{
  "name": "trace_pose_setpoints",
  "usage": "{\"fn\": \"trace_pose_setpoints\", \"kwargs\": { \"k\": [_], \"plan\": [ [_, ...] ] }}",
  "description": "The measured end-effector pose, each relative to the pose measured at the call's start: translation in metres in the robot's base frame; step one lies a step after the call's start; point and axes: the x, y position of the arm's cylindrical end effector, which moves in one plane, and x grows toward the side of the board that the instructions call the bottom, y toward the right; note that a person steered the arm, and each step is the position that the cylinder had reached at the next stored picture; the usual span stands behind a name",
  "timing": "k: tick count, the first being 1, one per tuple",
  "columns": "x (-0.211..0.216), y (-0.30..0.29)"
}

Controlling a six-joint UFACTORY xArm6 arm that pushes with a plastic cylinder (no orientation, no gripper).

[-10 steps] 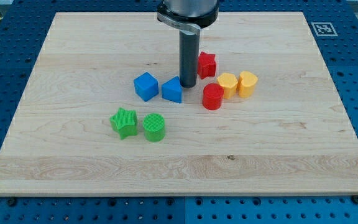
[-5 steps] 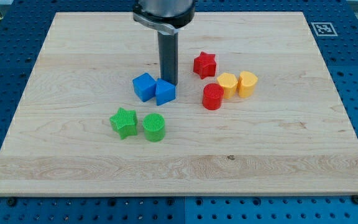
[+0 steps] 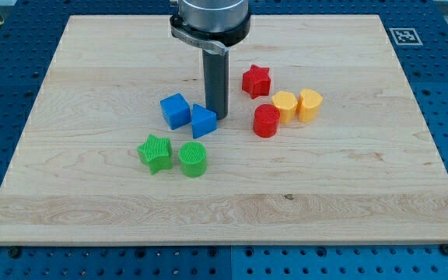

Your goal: Push the blue triangle above to the green circle

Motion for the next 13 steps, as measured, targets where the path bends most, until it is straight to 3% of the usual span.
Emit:
{"fn": "trace_pose_setpoints", "kwargs": {
  "k": [10, 13],
  "plan": [
    [0.007, -0.057],
    [-0.036, -0.048]
  ]
}}
